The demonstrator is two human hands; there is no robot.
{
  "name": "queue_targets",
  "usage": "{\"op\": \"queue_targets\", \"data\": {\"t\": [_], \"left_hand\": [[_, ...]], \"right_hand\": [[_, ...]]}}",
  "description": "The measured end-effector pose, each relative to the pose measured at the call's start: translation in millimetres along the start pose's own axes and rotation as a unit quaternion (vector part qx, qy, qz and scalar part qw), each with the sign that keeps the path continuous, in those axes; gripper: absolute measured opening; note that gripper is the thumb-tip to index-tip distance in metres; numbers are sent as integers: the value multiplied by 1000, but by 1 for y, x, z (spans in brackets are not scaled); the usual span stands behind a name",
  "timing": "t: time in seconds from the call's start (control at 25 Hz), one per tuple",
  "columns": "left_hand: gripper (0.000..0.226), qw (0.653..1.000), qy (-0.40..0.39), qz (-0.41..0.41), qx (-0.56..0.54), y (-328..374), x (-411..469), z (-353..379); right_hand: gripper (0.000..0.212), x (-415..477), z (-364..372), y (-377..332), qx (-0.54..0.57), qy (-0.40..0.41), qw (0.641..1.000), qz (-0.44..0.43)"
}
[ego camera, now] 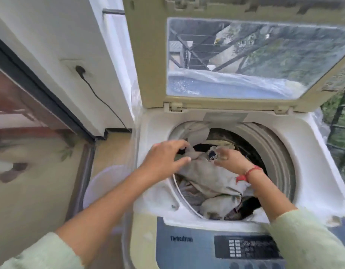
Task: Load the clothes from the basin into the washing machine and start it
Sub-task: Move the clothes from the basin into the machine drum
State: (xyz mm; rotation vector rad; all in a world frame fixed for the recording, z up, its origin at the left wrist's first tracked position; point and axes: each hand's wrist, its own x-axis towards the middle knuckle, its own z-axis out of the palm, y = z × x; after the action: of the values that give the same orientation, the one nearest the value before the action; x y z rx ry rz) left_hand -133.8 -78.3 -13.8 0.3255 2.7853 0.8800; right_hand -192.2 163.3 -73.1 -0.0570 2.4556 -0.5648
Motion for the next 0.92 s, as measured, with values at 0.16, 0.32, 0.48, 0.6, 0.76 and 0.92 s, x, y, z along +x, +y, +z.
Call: {"op": "queue_targets", "data": {"t": [0.16,0.32,0.48,0.6,0.76,0.92], "left_hand": [[35,966,242,-67,-59,-73,-109,-67],[32,931,290,-215,-54,-179,-208,-78],[29,907,194,-369,-57,-304,-283,-53],[38,905,77,-418,-12,-382,-311,-21],[45,921,-20,-389,-2,-463,-307,38],[46,950,-24,-310,-31,-524,-271,117]], "right_hand": [[34,-84,10,-98,216,216,944,-124],[19,-132,91,-217,291,191,907,-236],[20,-120,212,-305,204,146,927,-280],[25,-68,305,-319,122,86,968,-201],[34,18,412,-283,-10,9,999,-35],[45,105,491,-216,-213,-23,976,39]]}}
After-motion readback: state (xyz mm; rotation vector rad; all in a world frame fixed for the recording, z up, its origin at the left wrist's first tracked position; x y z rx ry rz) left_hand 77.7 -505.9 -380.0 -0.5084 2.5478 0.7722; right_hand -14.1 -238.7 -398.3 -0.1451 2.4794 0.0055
